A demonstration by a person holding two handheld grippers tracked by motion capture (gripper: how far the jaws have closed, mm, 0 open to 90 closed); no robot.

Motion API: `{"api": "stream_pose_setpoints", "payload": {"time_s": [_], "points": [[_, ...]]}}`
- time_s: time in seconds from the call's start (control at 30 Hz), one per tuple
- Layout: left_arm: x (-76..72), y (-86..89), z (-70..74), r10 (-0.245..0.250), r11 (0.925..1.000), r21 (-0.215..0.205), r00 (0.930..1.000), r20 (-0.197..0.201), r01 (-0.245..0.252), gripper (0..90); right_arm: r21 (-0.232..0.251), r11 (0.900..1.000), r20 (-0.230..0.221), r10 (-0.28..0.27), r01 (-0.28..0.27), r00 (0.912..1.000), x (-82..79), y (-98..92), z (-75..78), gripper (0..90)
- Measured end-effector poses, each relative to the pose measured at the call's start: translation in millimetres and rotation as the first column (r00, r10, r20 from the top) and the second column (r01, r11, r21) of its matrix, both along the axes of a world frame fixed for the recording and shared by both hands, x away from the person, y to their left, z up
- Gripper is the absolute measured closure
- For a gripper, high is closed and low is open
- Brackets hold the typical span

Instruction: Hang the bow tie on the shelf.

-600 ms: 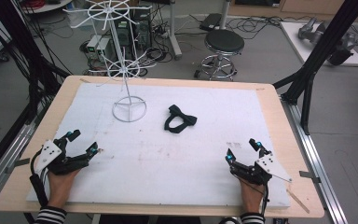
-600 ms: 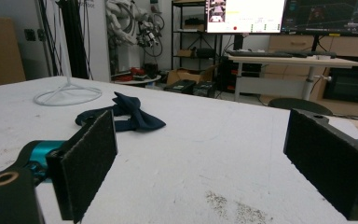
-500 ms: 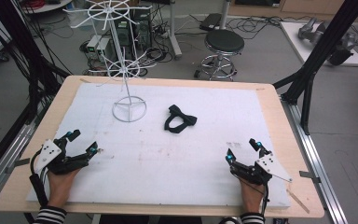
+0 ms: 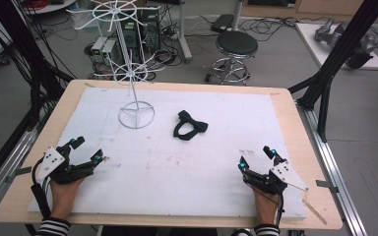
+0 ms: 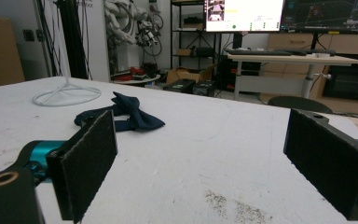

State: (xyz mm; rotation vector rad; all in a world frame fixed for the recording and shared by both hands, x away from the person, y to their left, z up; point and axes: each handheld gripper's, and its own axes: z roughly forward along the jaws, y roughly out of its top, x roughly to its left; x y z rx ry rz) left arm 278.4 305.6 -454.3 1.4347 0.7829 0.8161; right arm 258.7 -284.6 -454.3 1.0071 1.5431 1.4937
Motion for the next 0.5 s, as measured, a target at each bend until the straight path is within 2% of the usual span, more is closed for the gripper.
{"api": "stream_pose_setpoints", "payload": {"time_s": [0.27, 0.43, 0.5], "points": [[-0.2, 0.3, 0.0, -0.001, 1.0, 0.003, 1.0, 0.002, 0.001, 17.4, -0.01, 1.0, 0.0, -0.003, 0.003, 1.0, 0.9, 0.2, 0.2, 8.7], [-0.2, -0.5, 0.1, 0.002, 1.0, 0.005, 1.0, 0.001, -0.002, 17.4, -0.019, 1.0, -0.022, -0.002, 0.002, 0.9997, 1.7, 2.1, 1.1, 8.7], [-0.6, -0.2, 0.0, 0.004, 1.0, 0.002, 1.0, 0.006, -0.004, 17.4, -0.048, 0.999, -0.047, 0.003, -0.005, 0.9989, 4.9, 4.0, 2.4, 8.7]]}}
